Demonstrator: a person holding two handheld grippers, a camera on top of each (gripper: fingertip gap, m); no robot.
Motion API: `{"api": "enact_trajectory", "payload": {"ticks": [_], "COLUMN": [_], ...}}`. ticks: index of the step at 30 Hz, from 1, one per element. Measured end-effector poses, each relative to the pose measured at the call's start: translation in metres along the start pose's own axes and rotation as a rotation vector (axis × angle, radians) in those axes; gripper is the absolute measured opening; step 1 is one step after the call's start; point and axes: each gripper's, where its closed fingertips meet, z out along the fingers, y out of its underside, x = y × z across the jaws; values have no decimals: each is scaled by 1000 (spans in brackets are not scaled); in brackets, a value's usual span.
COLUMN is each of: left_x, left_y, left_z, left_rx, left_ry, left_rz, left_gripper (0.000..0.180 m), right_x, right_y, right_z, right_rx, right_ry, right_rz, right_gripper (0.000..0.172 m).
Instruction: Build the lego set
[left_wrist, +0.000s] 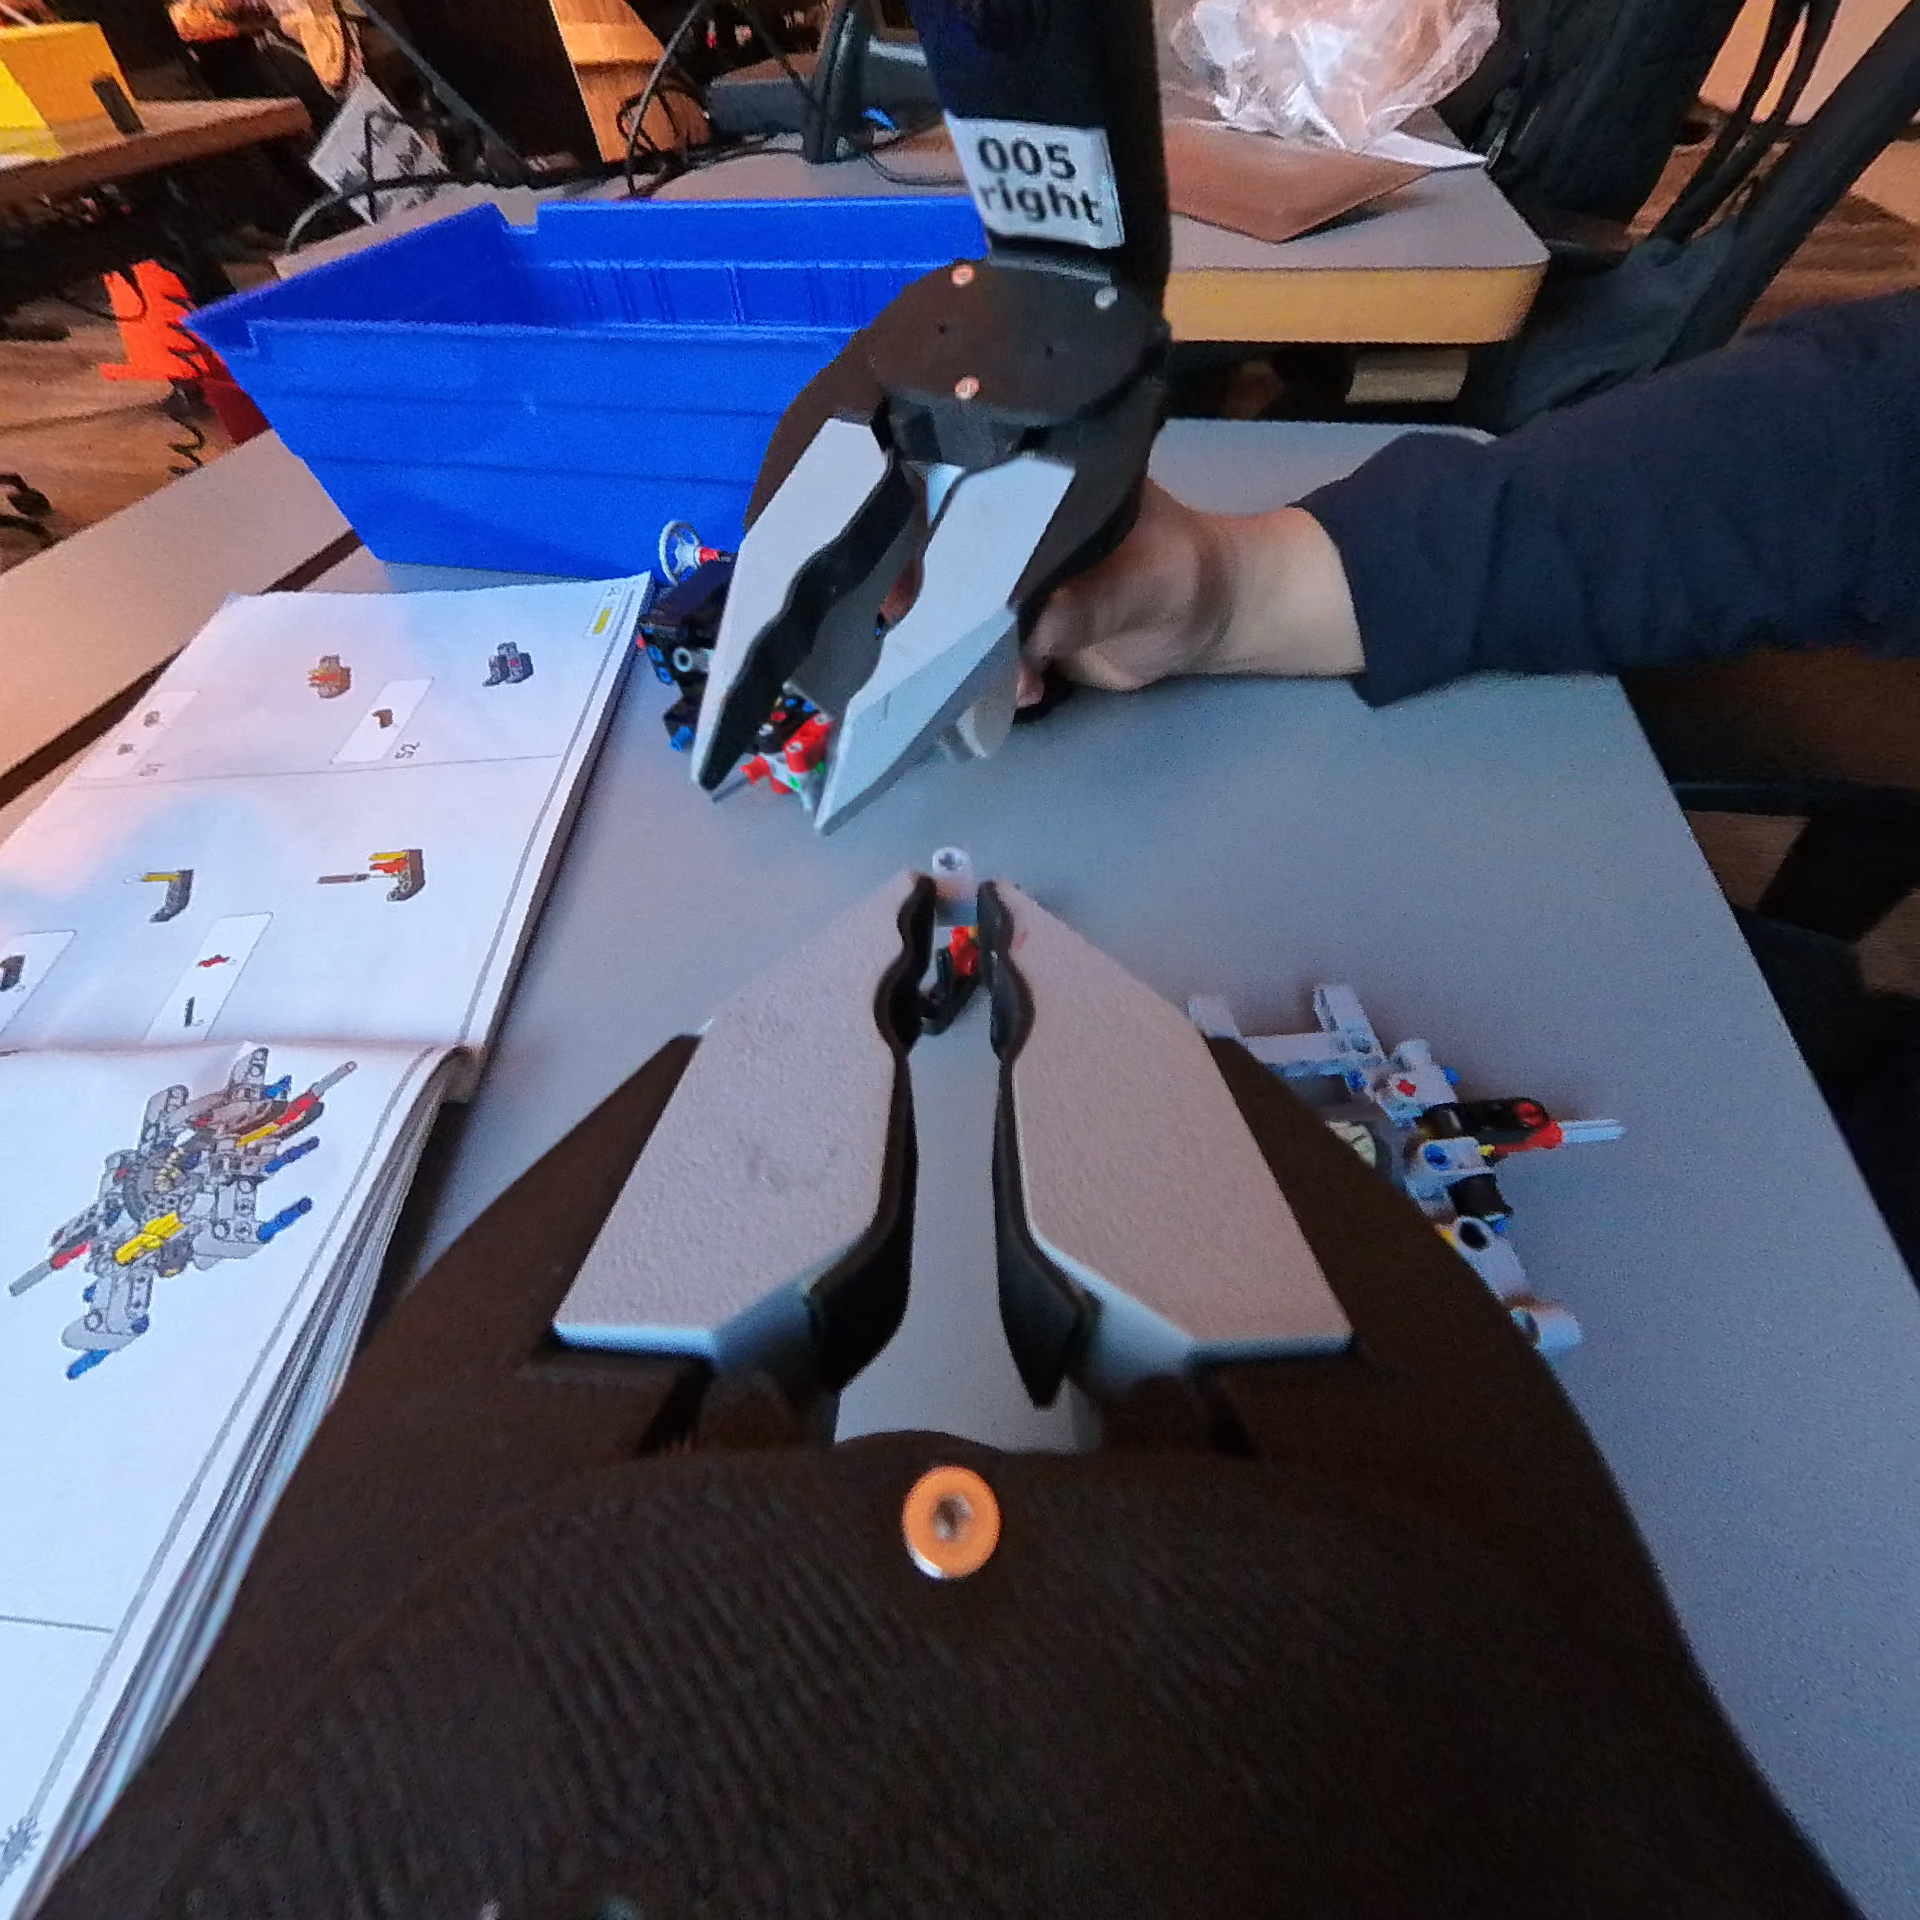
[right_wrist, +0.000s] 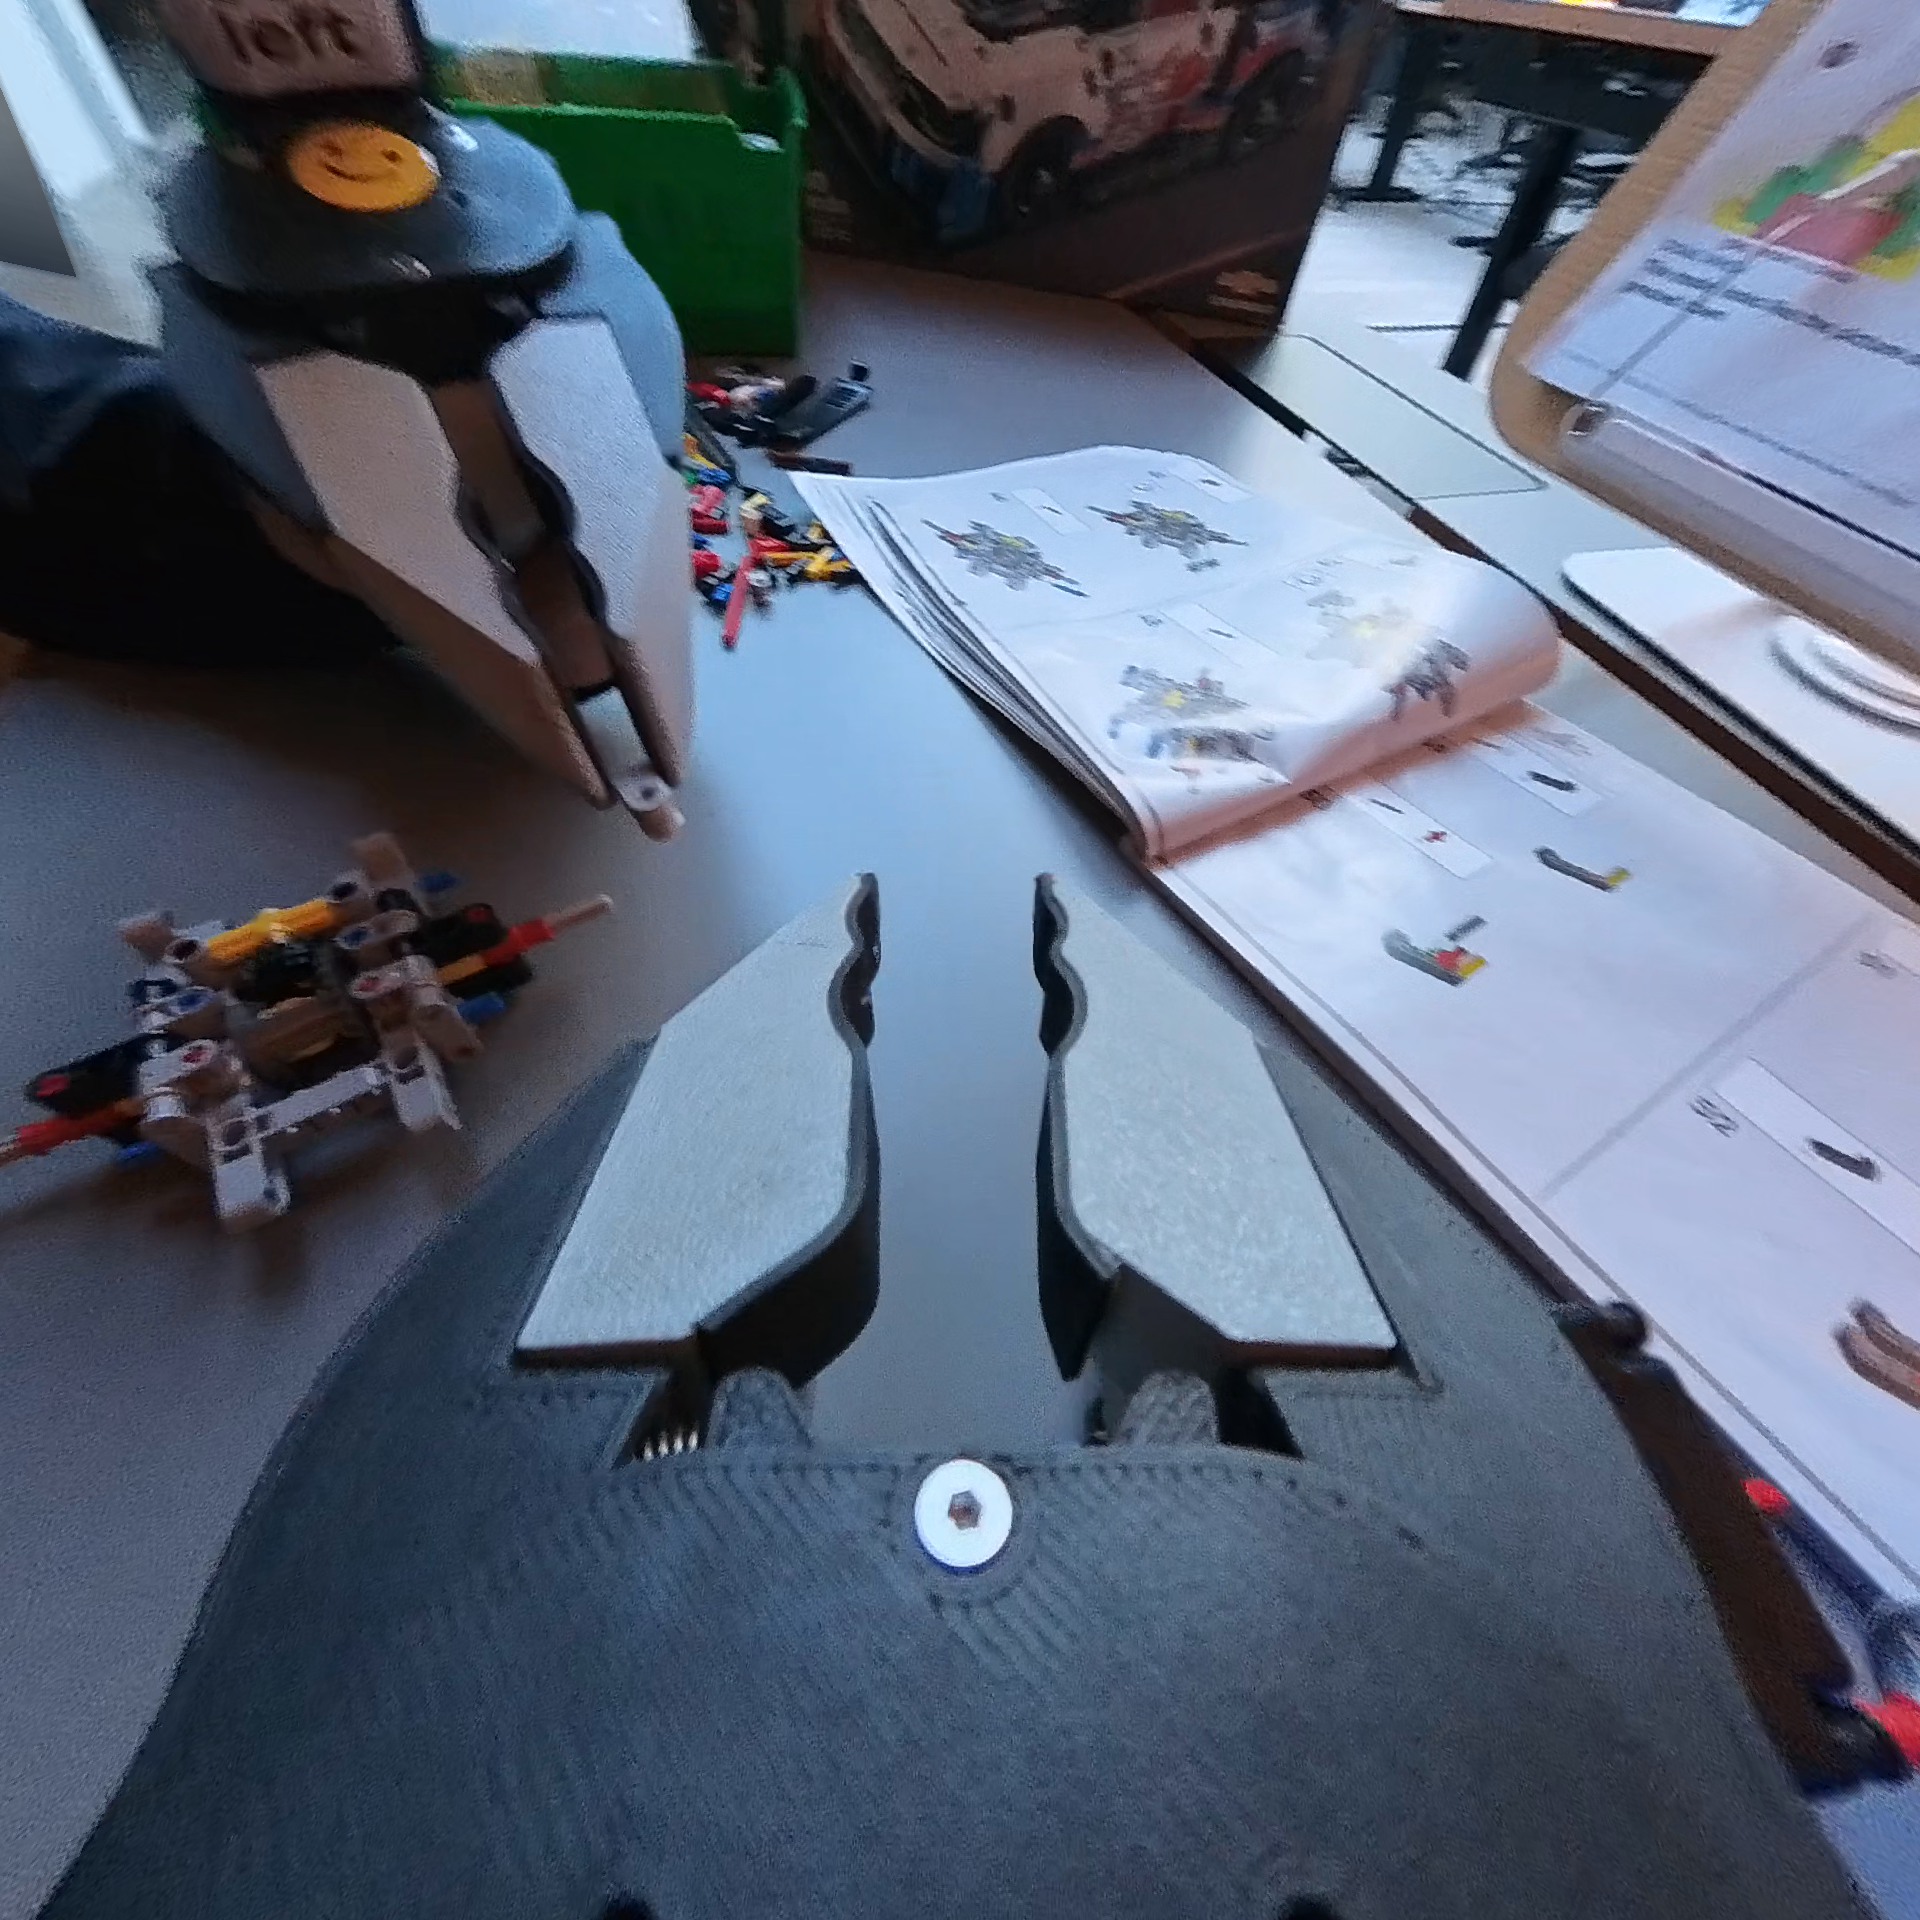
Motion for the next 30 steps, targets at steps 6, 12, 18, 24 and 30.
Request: {"api": "enact_trajectory", "payload": {"ticks": [6, 12, 18, 24, 30], "left_x": [-1, -3, -2, -3, -2], "left_y": [10, 10, 11, 12, 14], "left_z": [4, 2, 3, 4, 5], "left_rx": [-25, -3, -14, -22, -35], "left_ry": [12, 25, 33, 34, 29], "left_rz": [-10, -41, -40, -46, -28], "left_gripper": [5, 5, 5, 5, 6], "right_x": [-18, -15, -24, -34, -40], "right_y": [-10, -10, 2, 18, 32], "right_z": [-14, -20, -15, -13, -15], "right_rx": [55, 40, -53, -144, -220], "right_ry": [-87, -56, -77, -138, -206], "right_rz": [13, 6, -50, -84, -40], "right_gripper": [21, 20, 20, 21, 31]}}
